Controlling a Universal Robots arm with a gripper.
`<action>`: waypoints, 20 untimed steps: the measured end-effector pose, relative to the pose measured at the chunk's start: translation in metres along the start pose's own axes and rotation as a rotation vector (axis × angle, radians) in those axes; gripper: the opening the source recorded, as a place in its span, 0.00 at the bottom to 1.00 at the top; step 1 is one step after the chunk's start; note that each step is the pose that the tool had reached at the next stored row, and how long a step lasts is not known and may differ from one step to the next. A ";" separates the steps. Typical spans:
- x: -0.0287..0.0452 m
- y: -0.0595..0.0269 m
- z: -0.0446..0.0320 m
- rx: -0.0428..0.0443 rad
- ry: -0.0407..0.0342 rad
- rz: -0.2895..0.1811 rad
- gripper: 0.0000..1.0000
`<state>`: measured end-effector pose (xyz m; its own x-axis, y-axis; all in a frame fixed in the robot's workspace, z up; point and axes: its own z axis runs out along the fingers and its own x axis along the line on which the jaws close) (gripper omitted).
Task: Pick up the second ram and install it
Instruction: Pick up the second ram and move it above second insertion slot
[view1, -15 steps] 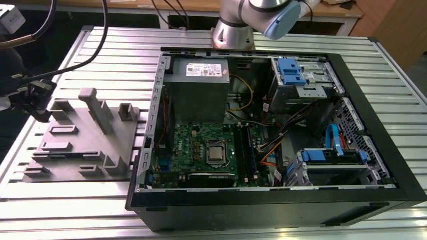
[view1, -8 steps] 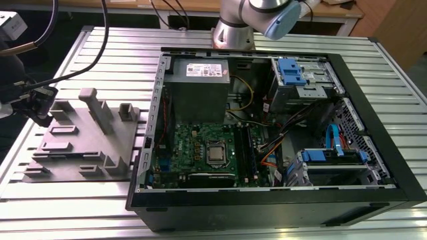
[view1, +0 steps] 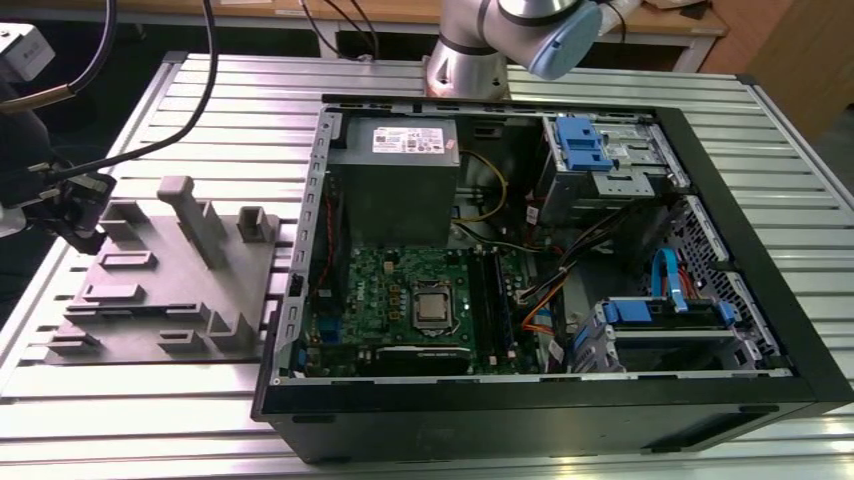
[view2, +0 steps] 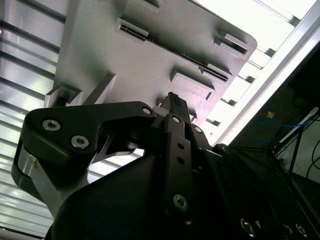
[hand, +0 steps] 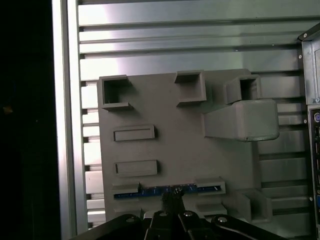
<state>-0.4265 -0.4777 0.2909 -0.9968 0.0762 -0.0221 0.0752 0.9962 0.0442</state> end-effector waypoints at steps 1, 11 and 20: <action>0.0000 0.0000 0.0000 0.0000 0.0000 0.000 0.07; 0.0001 0.0000 0.0002 -0.0018 0.0022 -0.048 0.07; 0.0001 -0.0001 0.0011 -0.0053 0.0091 -0.204 0.07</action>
<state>-0.4266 -0.4777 0.2897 -0.9915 -0.1279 -0.0221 -0.1287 0.9907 0.0450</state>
